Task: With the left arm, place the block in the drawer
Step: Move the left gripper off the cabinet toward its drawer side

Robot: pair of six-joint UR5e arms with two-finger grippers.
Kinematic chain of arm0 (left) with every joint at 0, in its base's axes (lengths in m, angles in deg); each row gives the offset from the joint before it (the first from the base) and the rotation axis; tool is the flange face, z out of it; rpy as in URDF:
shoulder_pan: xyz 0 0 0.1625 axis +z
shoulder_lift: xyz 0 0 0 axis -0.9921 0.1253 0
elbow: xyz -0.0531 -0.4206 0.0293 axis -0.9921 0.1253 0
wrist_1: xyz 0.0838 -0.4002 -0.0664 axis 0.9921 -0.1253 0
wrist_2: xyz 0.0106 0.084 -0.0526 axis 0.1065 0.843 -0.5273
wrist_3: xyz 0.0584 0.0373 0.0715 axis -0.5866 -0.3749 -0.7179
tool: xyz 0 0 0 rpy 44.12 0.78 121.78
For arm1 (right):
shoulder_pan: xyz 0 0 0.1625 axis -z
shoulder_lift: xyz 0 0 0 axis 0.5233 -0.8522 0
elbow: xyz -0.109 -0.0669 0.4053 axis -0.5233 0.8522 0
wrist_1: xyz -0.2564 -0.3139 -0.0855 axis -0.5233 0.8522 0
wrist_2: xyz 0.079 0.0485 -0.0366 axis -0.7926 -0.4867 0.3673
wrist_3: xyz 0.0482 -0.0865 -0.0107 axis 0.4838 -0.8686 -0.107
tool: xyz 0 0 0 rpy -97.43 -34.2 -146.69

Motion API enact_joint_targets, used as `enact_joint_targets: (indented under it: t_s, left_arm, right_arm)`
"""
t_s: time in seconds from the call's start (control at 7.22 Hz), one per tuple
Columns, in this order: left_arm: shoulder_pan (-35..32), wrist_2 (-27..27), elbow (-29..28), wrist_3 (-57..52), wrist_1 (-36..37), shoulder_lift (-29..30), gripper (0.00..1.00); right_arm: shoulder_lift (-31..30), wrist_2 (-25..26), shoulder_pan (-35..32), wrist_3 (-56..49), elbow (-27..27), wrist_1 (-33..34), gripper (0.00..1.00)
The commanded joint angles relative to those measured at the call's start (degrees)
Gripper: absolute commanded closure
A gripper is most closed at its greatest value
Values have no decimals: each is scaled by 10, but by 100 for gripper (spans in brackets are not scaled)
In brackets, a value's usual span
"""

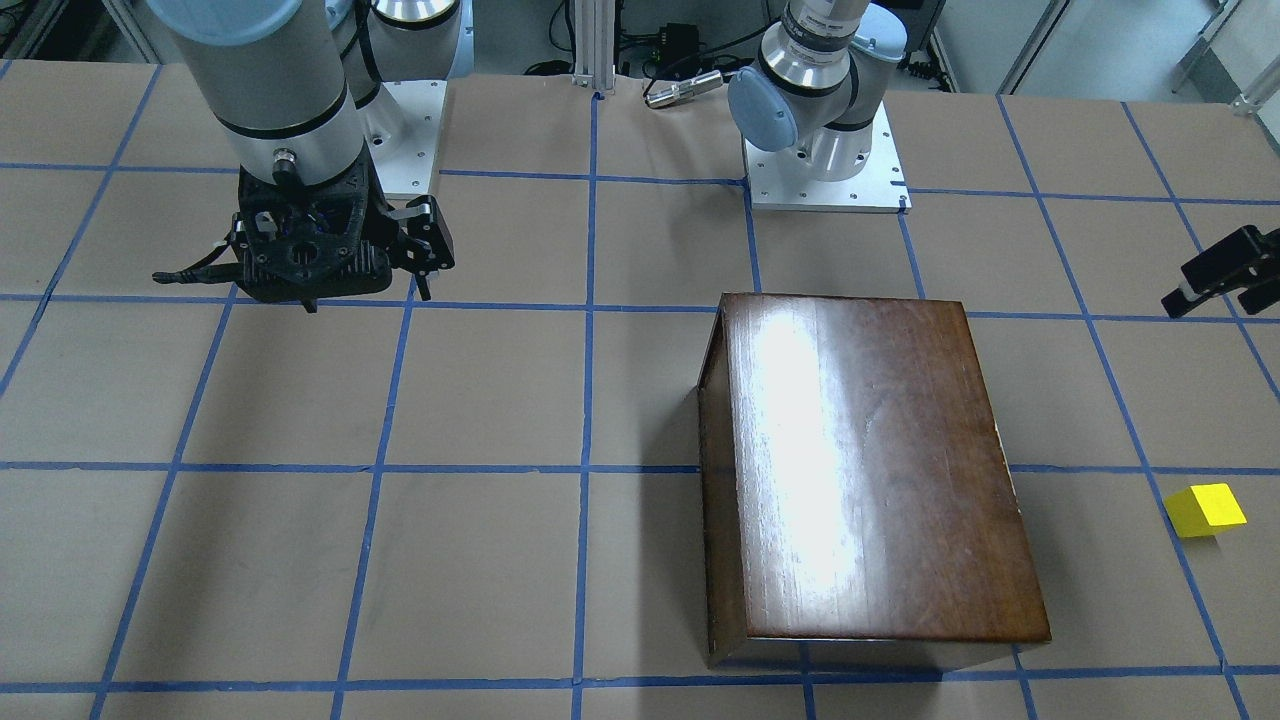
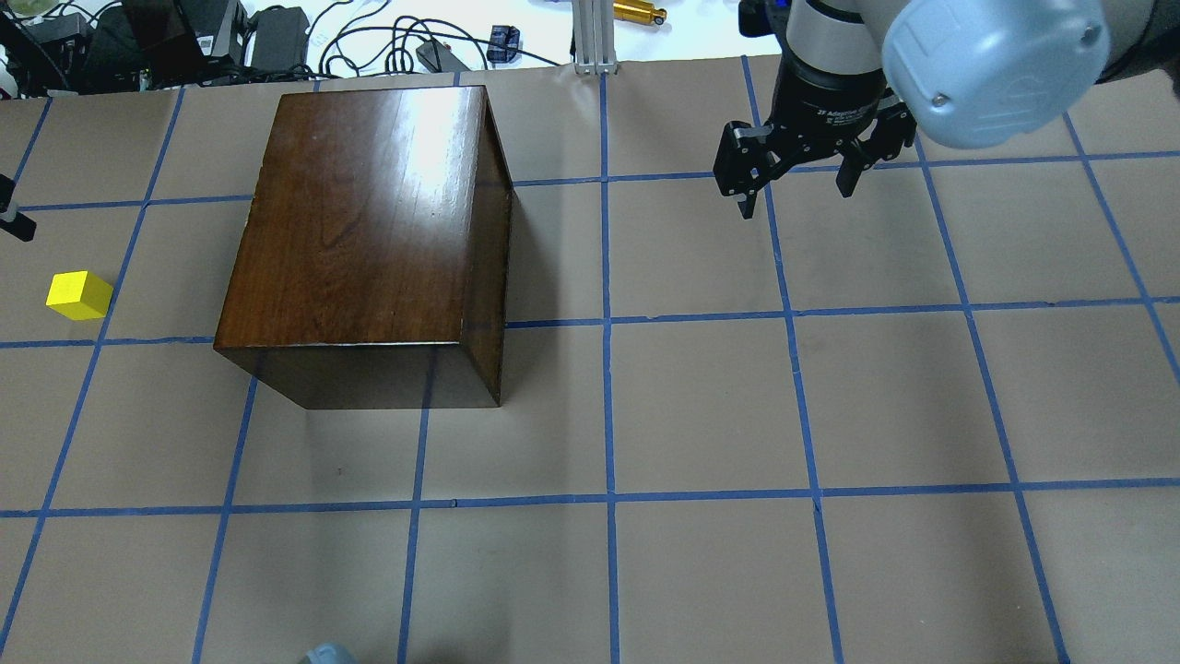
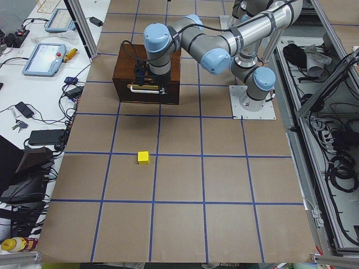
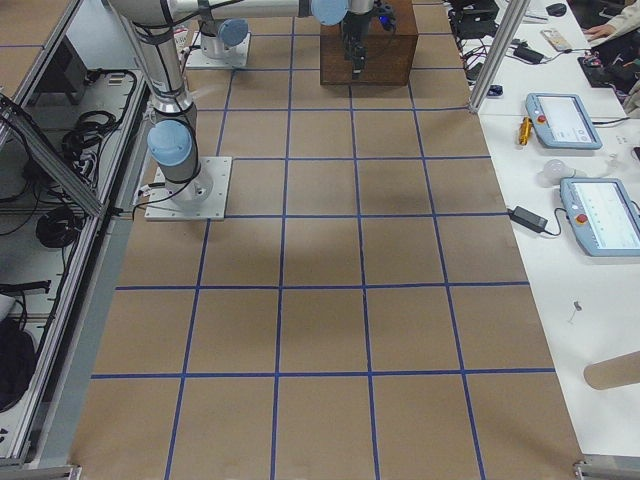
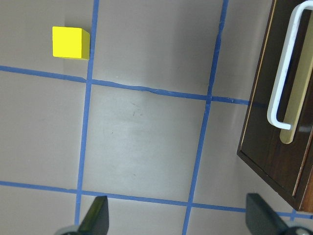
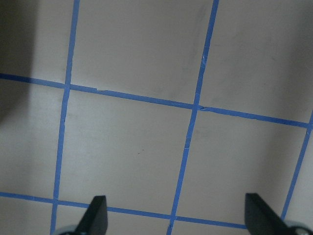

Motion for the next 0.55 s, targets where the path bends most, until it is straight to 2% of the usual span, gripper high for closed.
enact_joint_targets:
  t_s: [0.0, 0.14, 0.28, 0.42]
  left_arm:
    - [2, -44, -4, -30, 29, 74, 0]
    - [2, -45, -5, -57, 58, 116, 0]
    - [-5, -81, -6, -67, 68, 143, 0]
    - [-15, -93, -7, -78, 69, 158, 0]
  right_arm:
    - [0, 0, 0, -1, 0, 0, 0]
    - [0, 0, 0, 0, 0, 0, 0]
    - [0, 0, 0, -1, 0, 0, 0]
    - [0, 0, 0, -1, 0, 0, 0]
